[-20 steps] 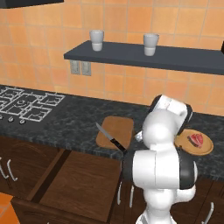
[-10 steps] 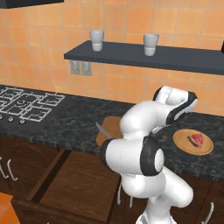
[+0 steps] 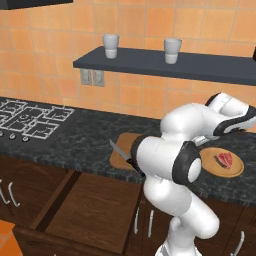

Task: Pick up the knife from the drawer and place it on the cutting board. Then place the meat from the plate to the cutting board.

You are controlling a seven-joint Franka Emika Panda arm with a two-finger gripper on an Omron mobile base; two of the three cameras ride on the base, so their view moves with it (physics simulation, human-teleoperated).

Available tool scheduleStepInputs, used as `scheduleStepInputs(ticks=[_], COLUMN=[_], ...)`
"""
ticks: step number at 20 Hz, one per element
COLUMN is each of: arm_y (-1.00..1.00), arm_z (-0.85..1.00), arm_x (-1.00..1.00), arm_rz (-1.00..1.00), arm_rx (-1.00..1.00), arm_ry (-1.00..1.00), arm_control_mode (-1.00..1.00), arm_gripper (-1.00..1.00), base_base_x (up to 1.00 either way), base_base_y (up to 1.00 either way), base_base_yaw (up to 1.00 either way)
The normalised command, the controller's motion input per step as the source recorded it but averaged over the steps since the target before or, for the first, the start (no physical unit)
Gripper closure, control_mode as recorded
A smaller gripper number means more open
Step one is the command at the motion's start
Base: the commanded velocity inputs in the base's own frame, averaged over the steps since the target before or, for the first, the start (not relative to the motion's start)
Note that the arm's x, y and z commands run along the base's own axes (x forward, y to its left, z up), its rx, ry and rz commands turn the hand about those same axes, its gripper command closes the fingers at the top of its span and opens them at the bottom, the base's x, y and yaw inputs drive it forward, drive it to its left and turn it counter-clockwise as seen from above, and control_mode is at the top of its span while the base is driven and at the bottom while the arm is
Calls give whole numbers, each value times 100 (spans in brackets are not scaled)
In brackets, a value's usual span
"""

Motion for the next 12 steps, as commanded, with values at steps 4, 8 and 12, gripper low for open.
scheduleStepInputs(ticks=[4,8,12], arm_y=[-18,-21,-39], arm_z=[-4,-5,-1], arm_x=[-24,-6,0], arm_rz=[0,0,-3], arm_rx=[31,15,9], arm_ry=[11,10,8], arm_control_mode=[-100,-100,-100], arm_gripper=[-100,-100,-100], base_base_x=[0,0,0], base_base_y=[0,0,0], base_base_yaw=[0,0,0])
